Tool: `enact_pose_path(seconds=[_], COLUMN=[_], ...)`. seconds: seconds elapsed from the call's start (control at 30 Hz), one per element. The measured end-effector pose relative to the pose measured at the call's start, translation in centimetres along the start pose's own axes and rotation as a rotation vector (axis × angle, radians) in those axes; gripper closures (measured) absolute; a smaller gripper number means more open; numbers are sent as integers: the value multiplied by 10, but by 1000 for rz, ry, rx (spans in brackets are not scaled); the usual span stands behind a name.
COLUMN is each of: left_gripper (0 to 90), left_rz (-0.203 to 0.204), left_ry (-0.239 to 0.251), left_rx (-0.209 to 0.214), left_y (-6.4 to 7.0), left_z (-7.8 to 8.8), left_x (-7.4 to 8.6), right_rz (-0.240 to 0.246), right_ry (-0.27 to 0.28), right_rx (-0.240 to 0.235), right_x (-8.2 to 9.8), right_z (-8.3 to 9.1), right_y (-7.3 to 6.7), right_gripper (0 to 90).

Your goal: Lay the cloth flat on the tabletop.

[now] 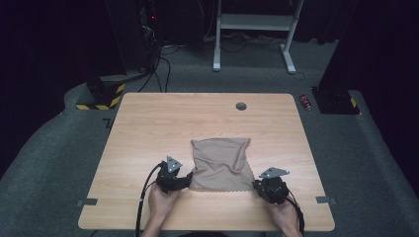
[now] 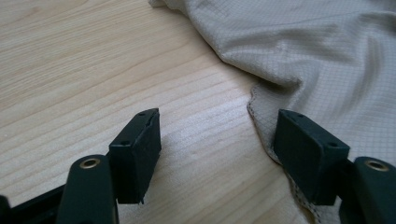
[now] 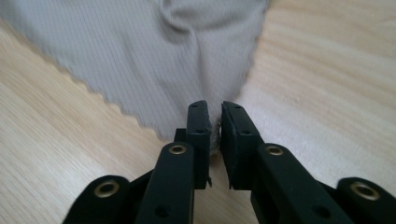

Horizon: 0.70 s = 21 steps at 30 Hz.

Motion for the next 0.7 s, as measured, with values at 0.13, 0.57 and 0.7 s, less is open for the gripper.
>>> enact_pose_path(seconds=[0.13, 0.57, 0.7], left_gripper=[365, 519, 514], left_rz=[20, -46, -61], left_ry=[8, -28, -40], left_rx=[35, 70, 71], left_y=[-2, 14, 19], left_z=[3, 3, 2], left_x=[1, -7, -5], right_rz=[-9, 26, 41], right_ry=[63, 15, 4], right_rx=[14, 24, 28], right_x=[-18, -45, -36], right_z=[4, -40, -38], right_y=[5, 18, 18], right_gripper=[777, 812, 856])
Point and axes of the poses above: each handheld gripper's, and its own axes: z roughly backward along the jaws, x roughly out of its underside, y roughly to its right, the point moved 6 cm from there along -z, roughly forward along the jaws, and after that the axes turned 9 degrees about z, right-handed, at the moved point
